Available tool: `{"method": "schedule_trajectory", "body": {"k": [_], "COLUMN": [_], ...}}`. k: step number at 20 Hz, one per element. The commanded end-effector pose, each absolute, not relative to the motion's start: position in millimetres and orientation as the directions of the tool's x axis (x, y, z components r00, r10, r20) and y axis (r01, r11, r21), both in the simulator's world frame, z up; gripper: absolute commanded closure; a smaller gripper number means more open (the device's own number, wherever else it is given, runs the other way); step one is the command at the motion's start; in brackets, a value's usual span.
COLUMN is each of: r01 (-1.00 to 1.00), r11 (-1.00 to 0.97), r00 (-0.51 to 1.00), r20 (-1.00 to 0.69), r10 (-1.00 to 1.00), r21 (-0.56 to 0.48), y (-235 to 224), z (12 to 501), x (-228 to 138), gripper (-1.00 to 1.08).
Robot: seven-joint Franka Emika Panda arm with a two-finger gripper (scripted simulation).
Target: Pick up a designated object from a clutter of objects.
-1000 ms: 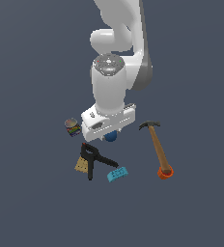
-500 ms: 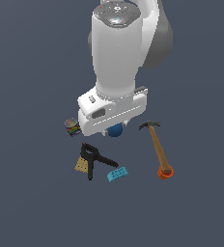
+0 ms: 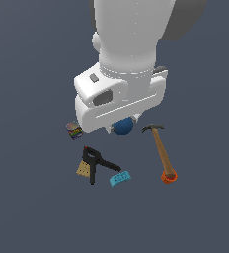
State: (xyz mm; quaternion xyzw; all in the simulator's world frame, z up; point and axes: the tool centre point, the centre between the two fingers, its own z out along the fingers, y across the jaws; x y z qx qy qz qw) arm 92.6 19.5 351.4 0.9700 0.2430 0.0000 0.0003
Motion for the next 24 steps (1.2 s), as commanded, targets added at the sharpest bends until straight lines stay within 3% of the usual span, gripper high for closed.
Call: {"method": "schedule_trajectory", "body": {"k": [1,12,24], "r01": [0.471,0.472,0.472], "r11": [-0.882,-0.882,-0.882], "r00": [0.882,0.882,0.882], "r20": [0.000,0.000,0.000], "r10": [0.471,0.472,0.472], "r21": [0.001,0.000,0.000], "y": [22,30,32], "z": [368,416,430], "x": [100,123,130], "gripper": [1.08,1.08,1.08]}}
